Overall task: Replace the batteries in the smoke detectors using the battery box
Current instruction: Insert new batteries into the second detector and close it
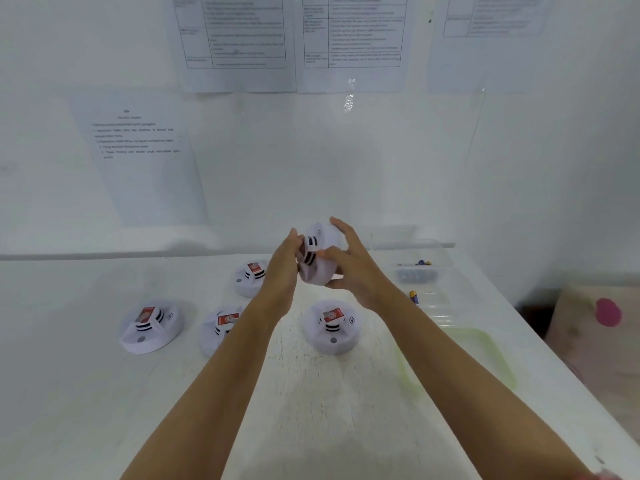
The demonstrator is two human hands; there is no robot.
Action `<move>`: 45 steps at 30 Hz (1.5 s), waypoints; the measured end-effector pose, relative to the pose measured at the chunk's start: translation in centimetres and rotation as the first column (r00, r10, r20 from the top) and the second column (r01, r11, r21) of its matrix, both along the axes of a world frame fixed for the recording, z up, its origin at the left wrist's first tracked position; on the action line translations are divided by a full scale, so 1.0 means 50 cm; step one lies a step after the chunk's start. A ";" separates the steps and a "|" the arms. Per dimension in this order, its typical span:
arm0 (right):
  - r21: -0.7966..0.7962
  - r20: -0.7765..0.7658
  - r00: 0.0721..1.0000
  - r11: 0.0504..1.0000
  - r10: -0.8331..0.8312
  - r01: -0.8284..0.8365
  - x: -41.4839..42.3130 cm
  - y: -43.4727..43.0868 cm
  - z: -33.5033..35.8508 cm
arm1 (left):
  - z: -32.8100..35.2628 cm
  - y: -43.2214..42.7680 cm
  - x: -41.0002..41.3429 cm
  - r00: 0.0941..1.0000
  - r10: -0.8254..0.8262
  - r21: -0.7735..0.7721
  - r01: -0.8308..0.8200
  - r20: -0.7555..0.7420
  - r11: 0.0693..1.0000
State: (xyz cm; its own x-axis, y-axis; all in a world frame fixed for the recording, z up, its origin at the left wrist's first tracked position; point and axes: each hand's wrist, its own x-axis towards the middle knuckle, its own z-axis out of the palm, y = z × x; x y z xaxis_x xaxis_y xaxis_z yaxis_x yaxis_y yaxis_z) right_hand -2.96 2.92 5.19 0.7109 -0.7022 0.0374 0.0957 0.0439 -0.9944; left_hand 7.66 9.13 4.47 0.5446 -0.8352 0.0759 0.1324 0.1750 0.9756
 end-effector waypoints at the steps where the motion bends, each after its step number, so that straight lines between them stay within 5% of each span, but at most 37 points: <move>1: 0.053 0.036 0.999 0.999 -0.002 0.000 -0.006 -0.007 0.000 | -0.003 0.002 0.003 0.998 -0.007 0.008 0.006 0.068 1.000; 7: 0.248 0.233 0.973 0.966 0.012 -0.072 -0.019 -0.044 -0.042 | -0.051 0.007 0.018 0.989 -0.042 0.131 0.023 0.143 0.991; 10: 0.269 0.375 0.927 0.954 0.022 -0.132 -0.021 -0.038 -0.047 | -0.060 0.017 0.005 0.988 -0.135 0.161 0.146 -0.077 0.976; 13: 0.307 0.456 0.890 0.939 0.001 -0.158 -0.018 -0.033 -0.055 | -0.068 0.009 -0.005 0.982 -0.149 0.075 0.159 -0.120 0.984; 19: 0.275 0.267 0.959 0.961 -0.091 0.015 -0.026 -0.040 -0.064 | -0.062 0.005 -0.012 0.982 -0.090 -0.034 0.085 -0.166 0.996; 28: 0.106 0.055 0.997 0.992 0.061 -0.067 -0.051 -0.040 -0.079 | -0.082 0.006 -0.013 0.996 -0.078 -0.070 0.081 0.042 0.994; 45: -0.030 0.113 0.987 0.992 -0.118 0.122 -0.025 -0.003 -0.097 | -0.098 0.008 0.002 0.997 -0.039 -0.041 0.042 0.062 0.998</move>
